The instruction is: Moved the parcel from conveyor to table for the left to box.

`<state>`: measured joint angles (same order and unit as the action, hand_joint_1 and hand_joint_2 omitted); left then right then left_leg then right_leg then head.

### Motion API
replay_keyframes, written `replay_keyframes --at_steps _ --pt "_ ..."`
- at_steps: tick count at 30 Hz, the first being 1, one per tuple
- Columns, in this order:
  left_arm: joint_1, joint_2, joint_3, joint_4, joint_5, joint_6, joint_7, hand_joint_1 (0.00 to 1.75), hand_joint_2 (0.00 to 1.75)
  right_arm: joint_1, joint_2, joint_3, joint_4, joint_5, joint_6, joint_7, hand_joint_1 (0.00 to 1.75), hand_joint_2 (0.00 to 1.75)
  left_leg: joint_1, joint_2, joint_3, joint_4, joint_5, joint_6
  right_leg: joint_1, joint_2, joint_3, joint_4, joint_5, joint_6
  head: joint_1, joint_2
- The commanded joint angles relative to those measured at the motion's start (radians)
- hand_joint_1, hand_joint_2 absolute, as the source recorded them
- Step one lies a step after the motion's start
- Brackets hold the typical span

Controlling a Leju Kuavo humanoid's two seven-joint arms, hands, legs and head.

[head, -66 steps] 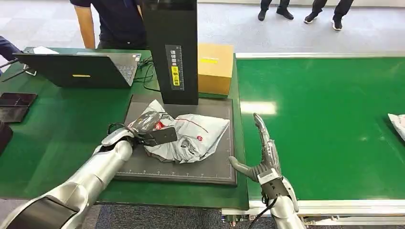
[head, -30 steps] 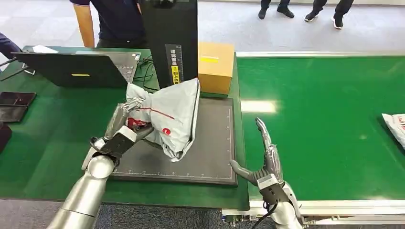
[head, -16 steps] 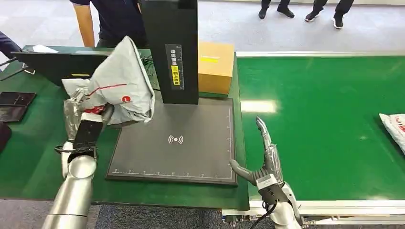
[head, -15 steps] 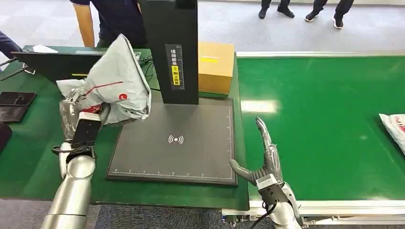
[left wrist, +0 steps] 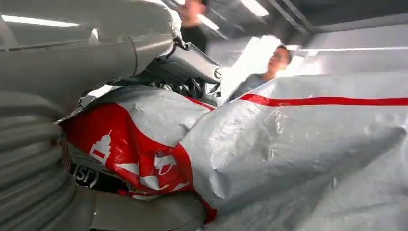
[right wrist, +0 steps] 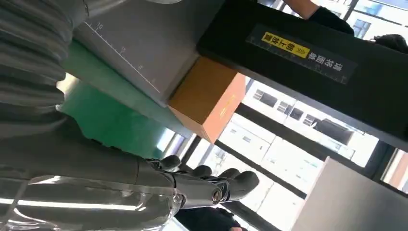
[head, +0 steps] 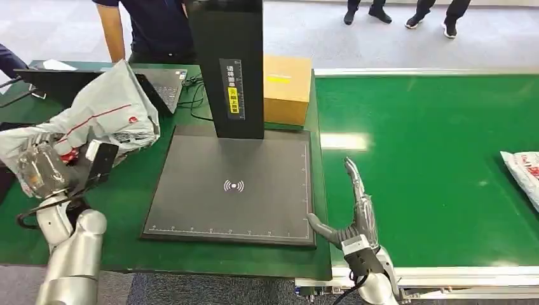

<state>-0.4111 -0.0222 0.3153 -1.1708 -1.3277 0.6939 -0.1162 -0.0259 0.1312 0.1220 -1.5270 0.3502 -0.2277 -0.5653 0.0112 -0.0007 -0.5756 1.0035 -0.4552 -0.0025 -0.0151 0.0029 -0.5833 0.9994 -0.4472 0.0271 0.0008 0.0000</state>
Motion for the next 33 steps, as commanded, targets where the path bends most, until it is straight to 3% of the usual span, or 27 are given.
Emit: replay_keyframes --at_steps 1,14,23,24,28,33 --pt "-0.068 0.053 0.129 0.198 -0.165 0.004 0.211 1.75 1.75 0.006 0.020 0.008 -0.008 0.008 0.002 0.020 0.00 1.75 0.000 0.000 0.004 -0.003 0.001 0.000 0.000 0.000 0.003 -0.001 0.000 -0.002 0.000 0.000" --pt "-0.087 0.111 0.232 0.328 -0.123 0.004 0.268 1.75 1.75 0.017 0.035 -0.007 -0.022 0.030 0.005 0.039 0.00 1.75 0.000 0.000 0.002 -0.002 0.000 0.000 0.000 -0.001 0.002 -0.001 0.000 -0.002 0.000 0.000" --pt "-0.120 0.148 0.228 0.472 -0.157 0.004 0.342 1.75 1.75 0.030 0.035 -0.001 -0.038 0.028 -0.004 0.042 0.00 1.75 0.000 -0.001 0.001 -0.001 0.000 0.000 0.000 -0.001 0.001 0.000 0.000 -0.001 0.000 0.000" --pt "-0.133 0.156 0.231 0.500 -0.144 0.004 0.331 0.02 1.75 0.035 0.034 -0.001 -0.038 0.029 -0.003 0.041 0.00 1.75 0.000 -0.002 0.002 -0.002 0.000 0.000 0.001 -0.002 0.002 -0.001 -0.001 -0.002 0.000 0.000" --pt "-0.146 0.151 0.248 0.554 -0.065 0.004 0.246 0.00 1.75 0.039 0.033 -0.002 -0.030 0.030 0.002 0.037 0.00 1.75 0.000 -0.001 0.001 -0.001 0.000 0.000 0.000 -0.002 0.001 0.000 -0.001 -0.001 0.001 0.000" --pt "-0.142 0.141 0.239 0.558 -0.067 0.004 0.236 0.00 1.75 0.036 0.034 -0.003 -0.023 0.029 0.004 0.035 0.00 1.75 0.000 -0.001 0.001 -0.001 0.000 0.000 0.000 -0.002 0.001 0.000 0.000 -0.001 0.001 0.000"
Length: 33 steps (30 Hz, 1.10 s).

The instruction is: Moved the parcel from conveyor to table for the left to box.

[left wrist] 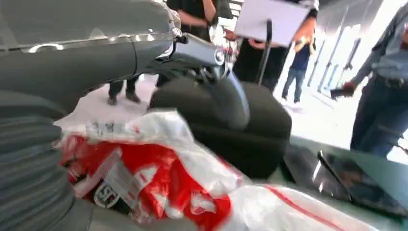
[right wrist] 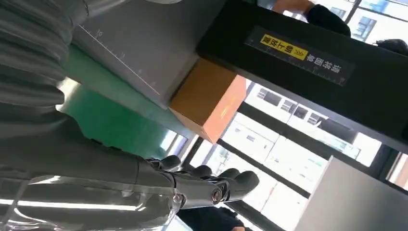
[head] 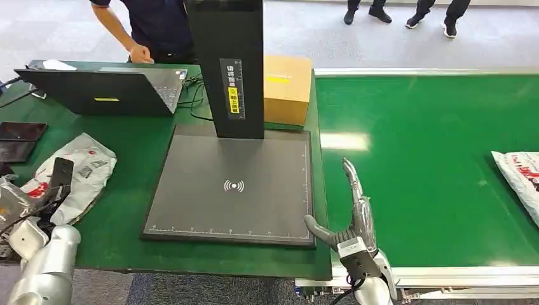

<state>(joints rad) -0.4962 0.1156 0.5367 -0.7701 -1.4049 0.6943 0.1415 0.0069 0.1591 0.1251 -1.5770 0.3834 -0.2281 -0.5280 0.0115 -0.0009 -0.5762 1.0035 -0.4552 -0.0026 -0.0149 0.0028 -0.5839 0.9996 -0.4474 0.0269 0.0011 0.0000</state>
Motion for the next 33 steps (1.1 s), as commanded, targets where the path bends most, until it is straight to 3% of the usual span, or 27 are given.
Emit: replay_keyframes --at_steps 1,6,12,16,17,18,19,20,22,24,26,27,28,31,33 --pt "-0.056 0.000 0.013 0.165 0.008 0.004 -0.021 0.00 1.75 0.001 0.006 -0.005 0.028 -0.004 0.005 -0.003 0.00 1.75 0.000 -0.002 0.002 -0.002 0.000 0.000 0.000 -0.002 0.003 -0.001 0.000 -0.001 0.000 0.000" --pt "-0.044 -0.019 0.007 0.132 0.038 0.004 -0.047 0.00 1.75 -0.006 0.005 -0.004 0.032 -0.004 0.005 -0.003 0.00 1.75 0.000 -0.001 0.001 -0.001 0.000 0.000 0.000 -0.002 0.001 -0.001 0.000 -0.001 0.000 0.000" --pt "0.039 -0.090 0.000 -0.118 0.089 0.004 -0.128 0.00 1.75 -0.007 0.003 -0.007 0.035 -0.004 0.004 -0.001 0.00 1.75 0.000 -0.001 0.002 -0.001 0.000 0.001 0.000 -0.002 0.002 -0.001 0.000 -0.001 0.000 0.000" --pt "0.127 -0.234 0.030 -0.501 0.059 0.004 -0.263 0.00 1.75 0.000 0.002 -0.014 0.035 -0.005 0.003 -0.008 0.00 1.75 0.000 -0.002 0.000 0.000 0.000 0.001 0.001 -0.002 0.001 -0.001 0.000 -0.001 0.000 0.000" --pt "0.139 -0.305 0.058 -0.638 0.109 0.004 -0.398 0.00 1.75 0.002 0.003 -0.016 0.037 -0.006 0.002 -0.010 0.00 1.75 0.001 -0.002 -0.001 0.001 0.000 0.001 0.001 -0.003 0.000 -0.001 0.000 0.000 0.000 0.000" --pt "0.144 -0.331 0.059 -0.677 0.103 0.004 -0.421 0.00 1.75 0.002 0.003 -0.016 0.039 -0.007 0.003 -0.011 0.00 1.75 0.001 -0.003 -0.001 0.001 0.000 0.001 0.001 -0.003 0.001 -0.001 -0.001 0.000 0.000 0.000" --pt "0.144 -0.366 0.071 -0.733 0.122 0.004 -0.485 0.00 1.75 0.002 0.004 -0.016 0.043 -0.007 0.002 -0.014 0.00 1.75 0.001 -0.003 -0.003 0.002 0.000 0.001 0.001 -0.004 0.000 -0.001 -0.001 0.000 0.000 0.000" --pt "0.137 -0.422 0.094 -0.792 0.189 0.004 -0.627 0.00 1.75 -0.001 0.005 -0.018 0.048 -0.009 0.001 -0.016 0.00 1.75 0.001 -0.004 -0.002 0.002 -0.001 0.001 0.001 -0.005 0.000 -0.001 -0.001 0.000 0.000 0.000" --pt "0.128 -0.465 0.105 -0.825 0.223 0.004 -0.716 0.00 1.75 -0.004 0.006 -0.022 0.054 -0.011 0.001 -0.019 0.00 1.75 0.001 -0.004 -0.001 0.002 -0.001 0.002 0.001 -0.004 0.002 -0.001 -0.001 0.000 0.001 0.000" --pt "0.148 -0.465 0.031 -0.770 0.341 0.004 -0.774 0.00 1.75 -0.007 0.007 -0.024 0.060 -0.012 -0.004 -0.021 0.00 1.75 0.000 -0.001 -0.001 0.001 -0.001 0.001 0.000 -0.001 0.000 -0.001 0.000 0.000 0.000 0.000" --pt "0.227 -0.332 -0.310 -0.725 0.558 -0.058 -0.658 0.00 1.75 -0.004 0.001 -0.040 0.063 -0.019 -0.006 -0.031 0.00 1.75 -0.001 -0.002 0.001 -0.001 0.000 0.001 -0.001 -0.003 0.002 -0.002 0.000 0.000 0.000 0.000" --pt "0.242 -0.280 -0.415 -0.726 0.603 -0.041 -0.589 0.00 1.75 -0.001 0.000 -0.047 0.062 -0.022 -0.001 -0.038 0.00 1.75 -0.001 -0.004 0.002 -0.002 0.000 0.001 -0.001 -0.004 0.004 -0.003 0.000 -0.001 0.000 0.000" --pt "0.252 -0.253 -0.481 -0.734 0.696 -0.137 -0.585 0.00 1.75 0.001 -0.001 -0.052 0.062 -0.021 -0.002 -0.040 0.00 1.75 -0.001 -0.004 0.000 -0.001 0.000 0.001 -0.001 -0.004 0.002 -0.002 0.000 -0.001 0.000 0.000" --pt "0.268 -0.234 -0.542 -0.744 0.737 -0.194 -0.582 0.00 1.75 0.003 -0.003 -0.060 0.063 -0.022 0.004 -0.045 0.00 1.75 0.000 -0.004 0.000 0.000 0.000 0.000 0.002 -0.004 0.001 -0.002 0.000 -0.001 0.000 0.000" --pt "0.296 -0.215 -0.595 -0.773 0.827 -0.307 -0.600 0.00 1.75 -0.005 -0.004 -0.062 0.075 -0.020 0.013 -0.050 0.00 1.75 0.000 -0.003 0.000 -0.001 0.000 0.000 0.003 -0.004 0.002 -0.002 0.000 -0.001 0.000 0.000"
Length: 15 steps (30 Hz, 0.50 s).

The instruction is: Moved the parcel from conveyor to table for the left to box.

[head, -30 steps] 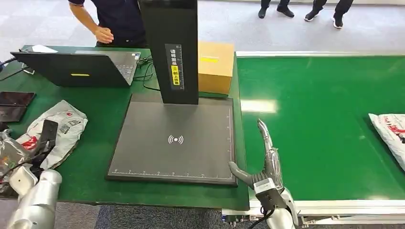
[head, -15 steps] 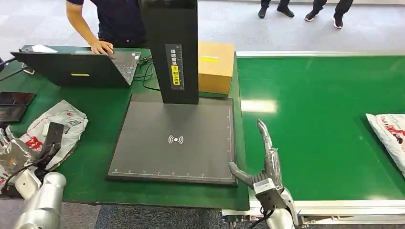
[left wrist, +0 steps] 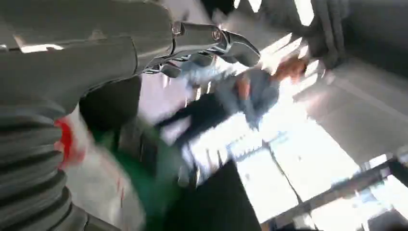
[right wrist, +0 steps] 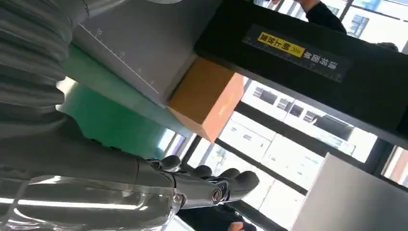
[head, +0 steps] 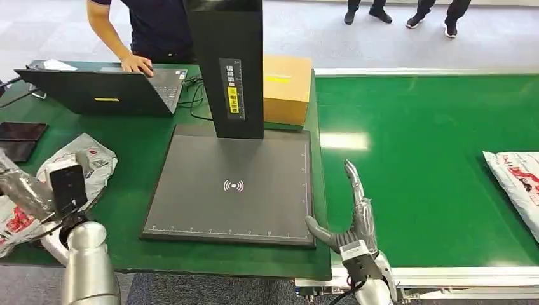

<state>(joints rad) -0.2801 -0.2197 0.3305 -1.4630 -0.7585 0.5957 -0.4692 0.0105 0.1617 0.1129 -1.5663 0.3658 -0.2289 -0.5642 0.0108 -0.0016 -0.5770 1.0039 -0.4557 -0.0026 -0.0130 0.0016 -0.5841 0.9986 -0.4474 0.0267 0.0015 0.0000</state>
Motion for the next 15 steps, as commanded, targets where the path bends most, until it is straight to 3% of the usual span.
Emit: replay_keyframes --at_steps 1,4,15 --pt "0.090 0.116 -0.397 -0.084 0.191 -0.224 0.007 0.00 1.75 -0.013 -0.007 -0.051 0.071 -0.003 0.015 -0.015 0.00 1.75 0.000 -0.002 0.003 -0.003 0.001 0.000 0.000 -0.003 0.003 -0.002 0.000 -0.002 0.000 0.000" --pt "0.106 0.110 -0.442 -0.077 0.253 -0.331 -0.028 0.00 1.75 -0.026 -0.008 -0.049 0.086 -0.004 0.021 -0.020 0.00 1.75 0.000 0.001 0.004 -0.003 0.000 0.000 0.000 0.001 0.003 -0.001 0.000 -0.002 0.000 0.000" --pt "0.031 0.079 -0.483 0.224 0.361 -0.416 -0.126 0.00 1.75 -0.086 -0.017 -0.014 0.161 -0.006 0.021 -0.023 0.00 1.75 0.000 -0.001 0.003 -0.003 0.000 0.000 -0.002 -0.001 0.003 -0.001 0.000 -0.001 0.000 0.000"
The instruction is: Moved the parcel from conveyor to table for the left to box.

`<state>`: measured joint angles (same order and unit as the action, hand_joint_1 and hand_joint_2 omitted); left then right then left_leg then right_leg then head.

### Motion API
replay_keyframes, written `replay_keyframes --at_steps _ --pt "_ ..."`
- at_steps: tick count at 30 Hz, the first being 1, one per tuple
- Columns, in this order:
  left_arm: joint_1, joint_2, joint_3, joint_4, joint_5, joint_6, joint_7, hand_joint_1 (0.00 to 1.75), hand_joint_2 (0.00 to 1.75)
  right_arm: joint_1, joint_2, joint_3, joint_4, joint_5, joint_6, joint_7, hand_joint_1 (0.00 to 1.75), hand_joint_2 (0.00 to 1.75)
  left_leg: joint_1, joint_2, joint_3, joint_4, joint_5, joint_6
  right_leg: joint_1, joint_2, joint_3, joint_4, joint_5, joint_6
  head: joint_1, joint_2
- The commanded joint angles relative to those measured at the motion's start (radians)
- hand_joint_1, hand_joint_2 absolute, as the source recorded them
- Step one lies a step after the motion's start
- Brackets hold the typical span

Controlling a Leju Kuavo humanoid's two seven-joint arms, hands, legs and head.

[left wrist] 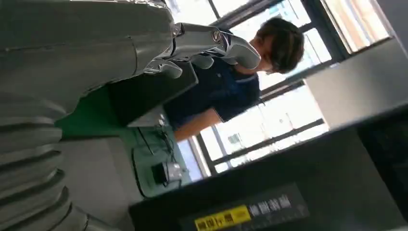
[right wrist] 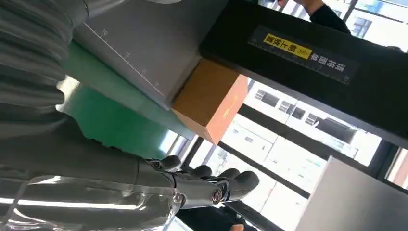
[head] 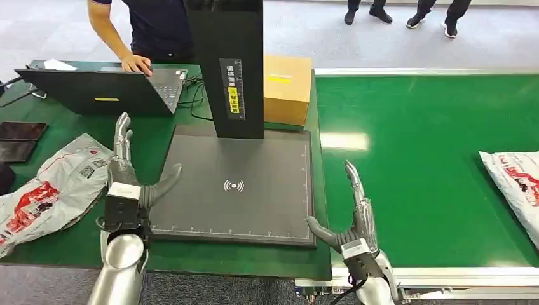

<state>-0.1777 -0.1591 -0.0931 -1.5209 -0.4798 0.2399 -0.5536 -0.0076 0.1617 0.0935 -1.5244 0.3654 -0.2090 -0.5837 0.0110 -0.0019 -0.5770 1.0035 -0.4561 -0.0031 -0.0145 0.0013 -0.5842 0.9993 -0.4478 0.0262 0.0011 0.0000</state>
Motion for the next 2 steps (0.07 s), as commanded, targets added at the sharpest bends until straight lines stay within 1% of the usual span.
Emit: replay_keyframes --at_steps 1,2 --pt "-0.071 0.018 -0.059 0.282 0.083 -0.060 -0.042 0.00 1.75 -0.068 -0.017 0.005 0.119 -0.006 0.001 -0.003 0.00 1.75 -0.001 -0.001 0.005 -0.004 0.002 0.000 0.000 -0.001 0.004 -0.003 0.001 -0.001 0.000 0.000" --pt "-0.083 0.006 -0.055 0.315 0.097 -0.068 -0.049 0.00 1.75 -0.071 -0.021 0.011 0.126 -0.006 0.001 -0.003 0.00 1.75 0.000 -0.001 0.004 -0.003 0.001 0.000 0.000 -0.001 0.003 -0.002 0.001 -0.001 0.000 0.000"
